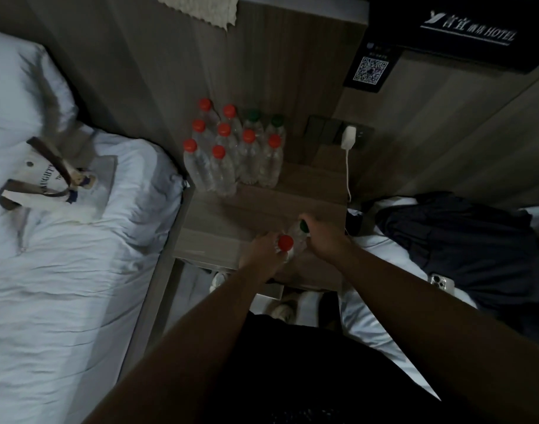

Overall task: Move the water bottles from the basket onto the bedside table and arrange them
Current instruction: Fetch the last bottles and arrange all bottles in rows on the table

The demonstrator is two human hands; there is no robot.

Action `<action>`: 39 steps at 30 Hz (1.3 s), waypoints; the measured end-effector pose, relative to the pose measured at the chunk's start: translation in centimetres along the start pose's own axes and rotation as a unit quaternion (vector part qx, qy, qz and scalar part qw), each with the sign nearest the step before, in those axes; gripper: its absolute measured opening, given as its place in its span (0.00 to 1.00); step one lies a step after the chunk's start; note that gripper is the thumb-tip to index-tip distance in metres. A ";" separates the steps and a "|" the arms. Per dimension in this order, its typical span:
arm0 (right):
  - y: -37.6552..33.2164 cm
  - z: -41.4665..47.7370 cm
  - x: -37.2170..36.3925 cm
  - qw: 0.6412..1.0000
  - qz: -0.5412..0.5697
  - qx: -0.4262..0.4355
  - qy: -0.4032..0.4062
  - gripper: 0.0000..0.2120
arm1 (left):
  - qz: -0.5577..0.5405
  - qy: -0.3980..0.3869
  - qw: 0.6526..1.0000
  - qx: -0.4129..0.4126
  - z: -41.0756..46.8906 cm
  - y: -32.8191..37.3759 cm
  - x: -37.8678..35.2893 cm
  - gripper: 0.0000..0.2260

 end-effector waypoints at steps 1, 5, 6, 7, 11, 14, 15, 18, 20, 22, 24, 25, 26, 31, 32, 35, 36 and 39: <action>0.0 0.1 0.0 1.000 -0.004 0.002 0.008 0.26 | 0.006 0.007 1.000 0.001 -0.2 0.2 0.0 0.23; 0.0 0.3 -0.2 0.999 -0.025 0.007 0.020 0.23 | 0.020 0.037 0.999 -0.012 -0.4 1.1 -0.6 0.19; 0.0 0.3 0.0 0.999 -0.030 0.003 0.020 0.23 | 0.019 0.041 0.999 -0.015 -0.4 1.1 -0.7 0.18; 0.0 0.3 0.1 0.999 -0.034 0.002 0.021 0.23 | 0.019 0.047 0.999 -0.020 -0.2 1.1 -0.8 0.17; 0.0 0.4 0.3 0.999 -0.043 -0.004 0.019 0.22 | 0.003 0.060 0.998 -0.036 0.2 0.4 -0.3 0.17; 0.1 0.3 0.4 0.999 -0.038 -0.009 0.022 0.21 | -0.025 0.064 0.997 -0.026 0.7 -1.6 0.7 0.16; 0.1 0.3 0.5 0.999 -0.034 -0.011 0.028 0.20 | -0.030 0.061 0.998 -0.016 0.9 -2.3 1.2 0.17; -0.5 0.4 0.5 0.998 -0.046 -0.017 0.038 0.20 | -0.021 0.042 0.999 -0.009 1.4 -4.0 3.0 0.15; -1.4 0.5 0.5 0.998 -0.046 -0.019 0.039 0.21 | -0.003 0.030 0.999 -0.024 2.1 -4.6 4.3 0.14; -2.3 0.7 0.2 0.999 -0.013 -0.028 0.040 0.19 | 0.009 0.012 1.000 -0.020 3.0 -5.1 5.7 0.13; -3.2 1.0 0.0 0.998 0.004 -0.030 0.050 0.18 | 0.004 0.007 1.000 -0.007 4.3 -5.5 7.3 0.12; -3.8 1.2 0.0 0.998 0.001 -0.031 0.050 0.19 | -0.010 0.007 1.000 -0.002 4.9 -5.8 8.0 0.10; -4.4 1.5 0.1 0.998 0.001 -0.032 0.049 0.19 | -0.019 0.007 1.000 -0.005 5.4 -5.9 8.8 0.08; -8.0 3.7 0.7 0.997 0.000 -0.036 0.067 0.19 | 0.045 0.016 0.995 -0.090 7.9 -6.0 12.0 0.08; -8.5 4.2 0.9 0.996 -0.001 -0.037 0.078 0.19 | 0.054 0.019 0.993 -0.103 8.2 -5.9 12.5 0.07; -9.9 5.6 1.1 0.994 0.015 -0.048 0.098 0.17 | 0.052 0.019 0.990 -0.128 9.3 -5.9 13.2 0.08; -10.3 6.1 1.2 0.993 0.017 -0.054 0.102 0.17 | 0.049 0.021 0.989 -0.138 9.6 -5.9 13.4 0.09; -10.6 7.2 1.1 0.991 0.014 -0.077 0.108 0.17 | 0.042 0.021 0.988 -0.149 10.3 -6.3 13.6 0.11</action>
Point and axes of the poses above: each hand's wrist, its own z-axis towards the middle knuckle, its own x-axis out of the back of the hand, y = z × x, the point moved 4 cm from there along z, towards the middle knuckle, and after that the axes turned 1 degree about y, right-handed, at the moved point
